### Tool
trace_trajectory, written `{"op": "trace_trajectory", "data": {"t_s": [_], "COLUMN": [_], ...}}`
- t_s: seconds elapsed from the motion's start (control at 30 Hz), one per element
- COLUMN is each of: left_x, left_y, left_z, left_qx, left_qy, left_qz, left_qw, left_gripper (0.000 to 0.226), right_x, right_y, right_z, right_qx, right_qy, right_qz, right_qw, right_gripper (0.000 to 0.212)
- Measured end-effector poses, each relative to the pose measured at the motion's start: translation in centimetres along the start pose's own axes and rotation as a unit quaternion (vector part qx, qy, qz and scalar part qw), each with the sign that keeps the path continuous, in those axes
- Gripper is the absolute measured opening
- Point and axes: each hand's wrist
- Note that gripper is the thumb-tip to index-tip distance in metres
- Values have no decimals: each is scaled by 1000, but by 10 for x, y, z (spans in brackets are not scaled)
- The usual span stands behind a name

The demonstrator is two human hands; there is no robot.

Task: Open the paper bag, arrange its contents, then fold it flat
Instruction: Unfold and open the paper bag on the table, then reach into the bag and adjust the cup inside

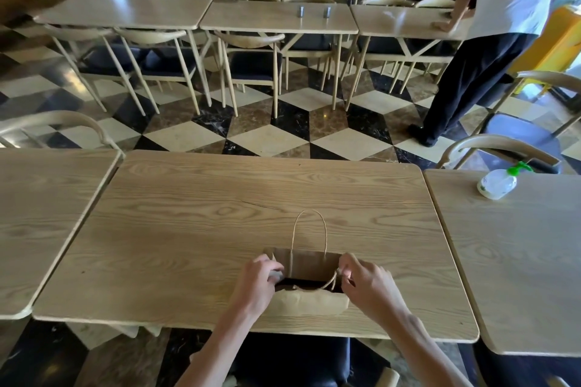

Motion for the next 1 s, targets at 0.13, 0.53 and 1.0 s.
{"op": "trace_trajectory", "data": {"t_s": [0.13, 0.53, 1.0], "left_x": [-4, -11, -1], "left_y": [0, 1, -6], "left_z": [0, -2, -19], "left_qx": [4, -18, 203], "left_qy": [2, -71, -90], "left_qz": [-15, -114, 7], "left_qw": [1000, 991, 975], "left_gripper": [18, 40, 82], "right_x": [3, -8, 59], "right_y": [4, -15, -32], "right_z": [5, -21, 72], "right_qx": [5, 60, -312], "right_qy": [0, 123, 154], "right_qz": [21, -68, 192], "right_qw": [1000, 988, 918], "right_gripper": [25, 27, 21]}}
Point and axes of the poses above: each hand's wrist, its own x-axis towards the middle knuckle, its own y-axis out of the palm, z = x × y, and after that the axes turned 15 degrees about z, right-handed
